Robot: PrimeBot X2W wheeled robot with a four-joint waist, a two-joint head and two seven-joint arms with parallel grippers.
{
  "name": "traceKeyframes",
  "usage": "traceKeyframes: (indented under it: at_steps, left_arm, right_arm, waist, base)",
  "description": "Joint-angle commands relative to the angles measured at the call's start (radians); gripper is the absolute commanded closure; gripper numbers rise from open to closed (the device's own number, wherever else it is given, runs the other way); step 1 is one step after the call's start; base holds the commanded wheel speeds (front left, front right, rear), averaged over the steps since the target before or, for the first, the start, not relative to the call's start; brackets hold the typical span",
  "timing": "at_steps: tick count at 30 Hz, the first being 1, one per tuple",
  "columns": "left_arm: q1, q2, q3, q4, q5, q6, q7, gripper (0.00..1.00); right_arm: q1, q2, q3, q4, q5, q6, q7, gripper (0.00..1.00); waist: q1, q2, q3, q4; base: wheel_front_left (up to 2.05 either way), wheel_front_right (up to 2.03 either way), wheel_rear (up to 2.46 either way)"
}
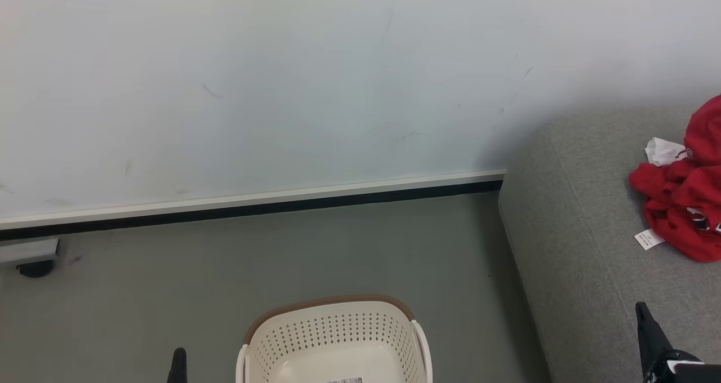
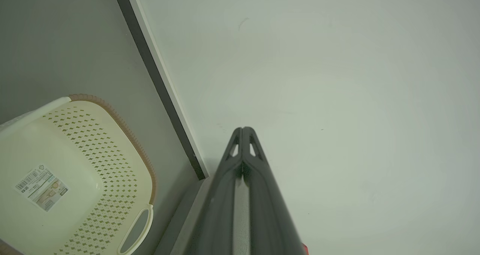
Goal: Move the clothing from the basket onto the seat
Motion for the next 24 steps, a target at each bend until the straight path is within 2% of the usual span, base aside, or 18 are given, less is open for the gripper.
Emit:
traceKeyframes:
  at_steps: [1,24]
  left_arm:
    - [-0.020,0.004,0.001,0.003,-0.026,-0.005,0.005,1.00]
    - [-0.045,0.002,-0.004,0.034,-0.188,-0.020,0.029,1.00]
  right_arm:
    - [-0.006,0.003,-0.010,0.000,0.023,0.000,0.009,1.00]
    - [-0.029,0.019,-0.079,0.020,0.182,0.000,0.080,1.00]
  waist:
    - [0.0000,0.0000,0.001,0.000]
    - [0.0000,0.0000,0.014,-0.002]
  base:
    - [0.00,0.00,0.00]
    - [0.00,0.00,0.00]
